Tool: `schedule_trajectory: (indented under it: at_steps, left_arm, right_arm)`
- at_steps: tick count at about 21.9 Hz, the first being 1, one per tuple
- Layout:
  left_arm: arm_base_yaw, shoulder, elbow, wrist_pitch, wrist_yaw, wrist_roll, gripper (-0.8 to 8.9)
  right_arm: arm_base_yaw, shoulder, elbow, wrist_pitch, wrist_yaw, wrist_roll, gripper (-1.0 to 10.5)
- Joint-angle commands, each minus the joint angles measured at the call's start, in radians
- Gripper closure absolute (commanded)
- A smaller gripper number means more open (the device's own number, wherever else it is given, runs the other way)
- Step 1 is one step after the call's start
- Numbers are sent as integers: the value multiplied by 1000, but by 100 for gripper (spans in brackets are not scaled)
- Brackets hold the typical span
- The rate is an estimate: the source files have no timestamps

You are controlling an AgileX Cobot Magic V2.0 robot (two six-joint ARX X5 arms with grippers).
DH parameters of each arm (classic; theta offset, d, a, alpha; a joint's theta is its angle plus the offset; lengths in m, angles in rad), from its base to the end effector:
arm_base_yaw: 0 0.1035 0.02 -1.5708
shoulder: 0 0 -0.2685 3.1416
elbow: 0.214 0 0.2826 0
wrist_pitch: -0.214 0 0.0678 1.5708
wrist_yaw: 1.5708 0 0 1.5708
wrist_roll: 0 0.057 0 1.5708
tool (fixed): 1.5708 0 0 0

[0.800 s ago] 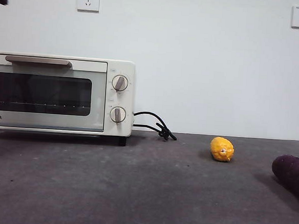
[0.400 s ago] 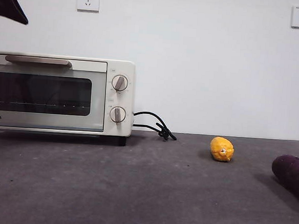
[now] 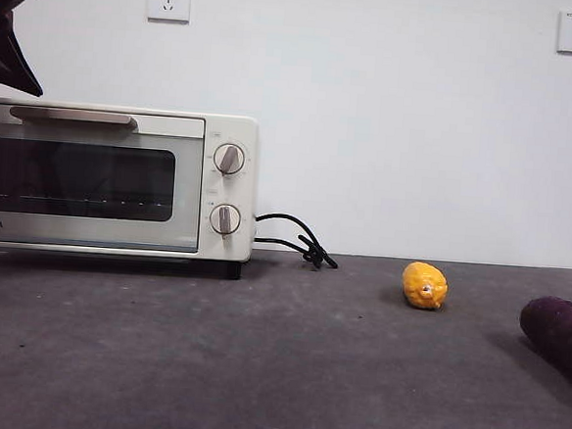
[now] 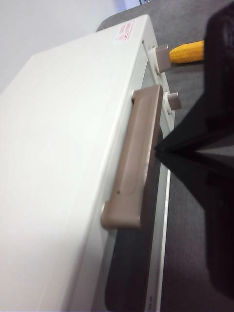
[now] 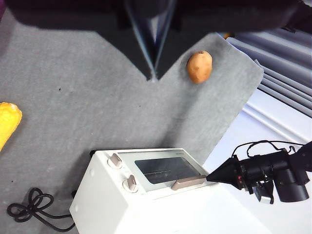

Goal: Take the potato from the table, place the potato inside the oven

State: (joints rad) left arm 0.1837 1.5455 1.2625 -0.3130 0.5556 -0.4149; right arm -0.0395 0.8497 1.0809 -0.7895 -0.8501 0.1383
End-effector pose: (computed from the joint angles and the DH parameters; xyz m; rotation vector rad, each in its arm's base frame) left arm 0.3902 0.0419 0.2872 -0.6158 0.6303 -0.2414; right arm 0.1887 0.0354 0.3710 0.3746 0.5731 0.7540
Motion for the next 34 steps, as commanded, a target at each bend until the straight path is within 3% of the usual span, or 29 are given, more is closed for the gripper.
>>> schedule_trajectory:
  at_steps: [1, 20, 30, 34]
  left_arm:
    - [1, 13, 3, 24, 0, -10, 818]
    - [1, 75, 3, 133, -62, -84, 819]
    - [-2, 122, 3, 101, -84, -77, 819]
    - [-10, 124, 3, 43, -85, -22, 819]
  right_arm:
    - [1, -1, 5, 3, -6, -12, 946]
    - [1, 4, 5, 2, -6, -12, 946]
    - [1, 5, 5, 2, -6, -11, 946]
    - [1, 5, 5, 3, -5, -11, 946]
